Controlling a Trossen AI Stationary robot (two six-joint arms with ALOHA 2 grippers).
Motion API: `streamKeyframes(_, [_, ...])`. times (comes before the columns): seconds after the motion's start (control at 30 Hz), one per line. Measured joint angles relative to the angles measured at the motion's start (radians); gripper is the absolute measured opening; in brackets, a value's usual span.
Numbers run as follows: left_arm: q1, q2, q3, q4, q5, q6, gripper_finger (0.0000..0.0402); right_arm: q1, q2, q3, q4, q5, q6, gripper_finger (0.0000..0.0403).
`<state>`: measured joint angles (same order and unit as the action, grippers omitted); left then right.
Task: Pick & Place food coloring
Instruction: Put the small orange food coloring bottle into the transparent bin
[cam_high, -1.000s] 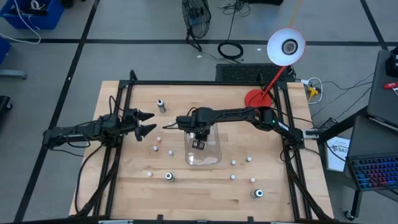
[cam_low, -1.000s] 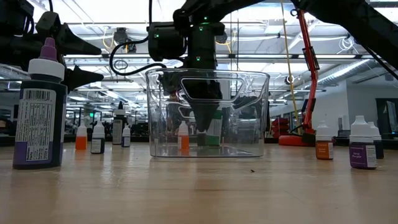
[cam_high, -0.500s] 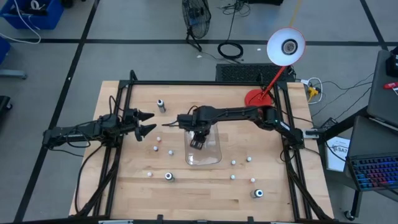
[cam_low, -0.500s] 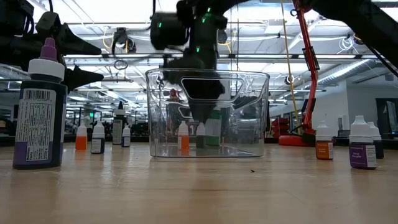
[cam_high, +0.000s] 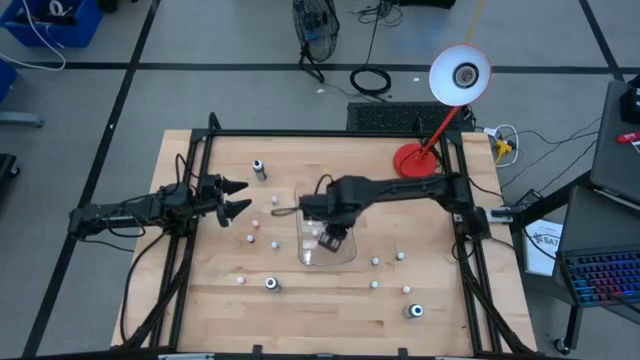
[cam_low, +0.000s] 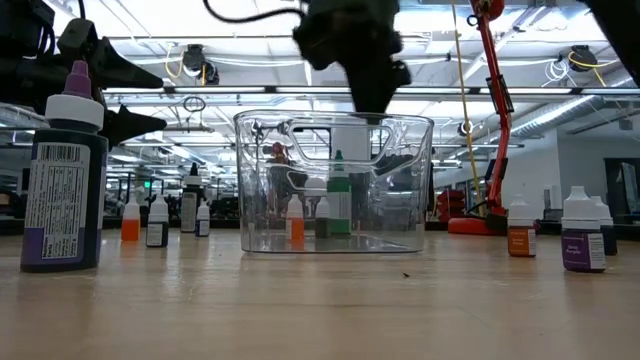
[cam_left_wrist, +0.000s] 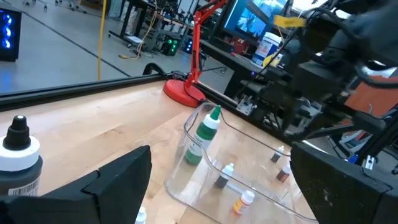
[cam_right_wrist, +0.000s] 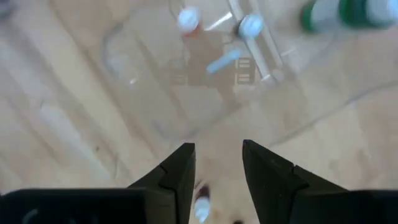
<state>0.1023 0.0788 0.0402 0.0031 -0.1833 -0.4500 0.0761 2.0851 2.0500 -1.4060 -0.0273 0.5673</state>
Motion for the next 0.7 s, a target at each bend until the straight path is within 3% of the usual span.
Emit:
streamKeyframes(0.47, [0.000,0.000,0.000,0.000,0.000,0.000,0.0379,0.187,-0.222,-0.449,0.067,0.002,0.180,0.0116])
streamKeyframes(0.7, [0.000,0.000,0.000,0.000,0.000,0.000,0.0379,0.216,-0.330,-0.663,0.297,0.025,0.334,0.0115])
